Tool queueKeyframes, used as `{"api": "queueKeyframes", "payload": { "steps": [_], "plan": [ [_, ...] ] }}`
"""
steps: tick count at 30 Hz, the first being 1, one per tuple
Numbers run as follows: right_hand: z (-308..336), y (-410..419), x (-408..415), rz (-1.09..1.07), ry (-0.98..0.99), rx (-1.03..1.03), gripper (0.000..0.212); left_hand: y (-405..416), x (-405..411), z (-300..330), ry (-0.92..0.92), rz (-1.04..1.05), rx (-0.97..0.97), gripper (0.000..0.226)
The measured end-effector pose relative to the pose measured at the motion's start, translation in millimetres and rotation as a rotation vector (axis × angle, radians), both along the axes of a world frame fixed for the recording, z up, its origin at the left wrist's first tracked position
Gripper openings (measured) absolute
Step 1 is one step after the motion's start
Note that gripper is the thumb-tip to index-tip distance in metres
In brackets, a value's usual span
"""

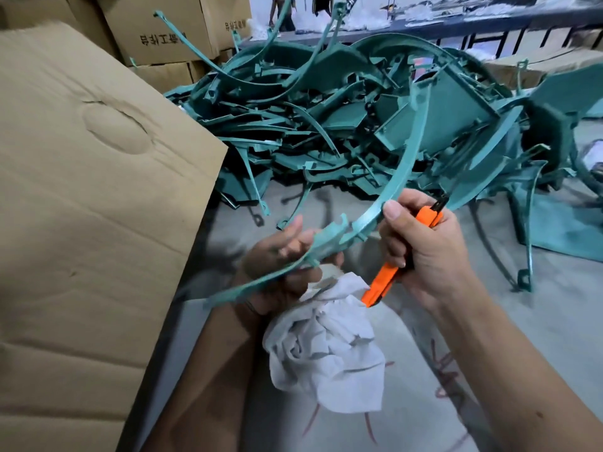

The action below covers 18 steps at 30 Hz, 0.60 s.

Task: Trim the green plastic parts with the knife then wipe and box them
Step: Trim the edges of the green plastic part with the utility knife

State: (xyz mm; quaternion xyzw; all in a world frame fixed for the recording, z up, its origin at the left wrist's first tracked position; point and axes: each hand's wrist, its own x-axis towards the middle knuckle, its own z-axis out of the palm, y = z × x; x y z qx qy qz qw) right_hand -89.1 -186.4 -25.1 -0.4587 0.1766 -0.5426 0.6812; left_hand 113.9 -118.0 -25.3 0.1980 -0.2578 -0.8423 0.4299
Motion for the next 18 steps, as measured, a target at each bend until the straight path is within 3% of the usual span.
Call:
{"api": "queueKeyframes", "payload": {
  "steps": [2,6,9,12,16,18],
  "plan": [
    [-1.1,-1.2,-0.7,-0.065,-0.018,0.001,0.010,-3.5,1.1,-1.6,0.093,0.087,-0.010,0.084],
    [2.0,-6.2,-3.5,-0.194,-0.100,0.109,0.022,-8.4,-4.0,-12.2,0.012,0.352,-0.116,0.098],
    [-1.3,-12.5,-8.1,-0.262,-0.008,0.093,0.027,-9.2,-11.4,-17.3,-0.100,0.611,-0.177,0.068],
    [-4.1,-12.8,-9.1,-0.258,0.131,0.013,0.025,-8.0,-10.4,-28.2,-0.353,0.812,-0.240,0.045],
    [-4.0,-8.6,-6.8,-0.323,0.256,-0.125,0.029,-15.5,-2.6,-32.4,-0.228,0.964,-0.242,0.054],
    [-5.1,-7.3,-5.5,-0.359,0.336,-0.179,0.023,-16.6,3.0,-33.5,-0.288,1.027,-0.188,0.054]
  ]
}}
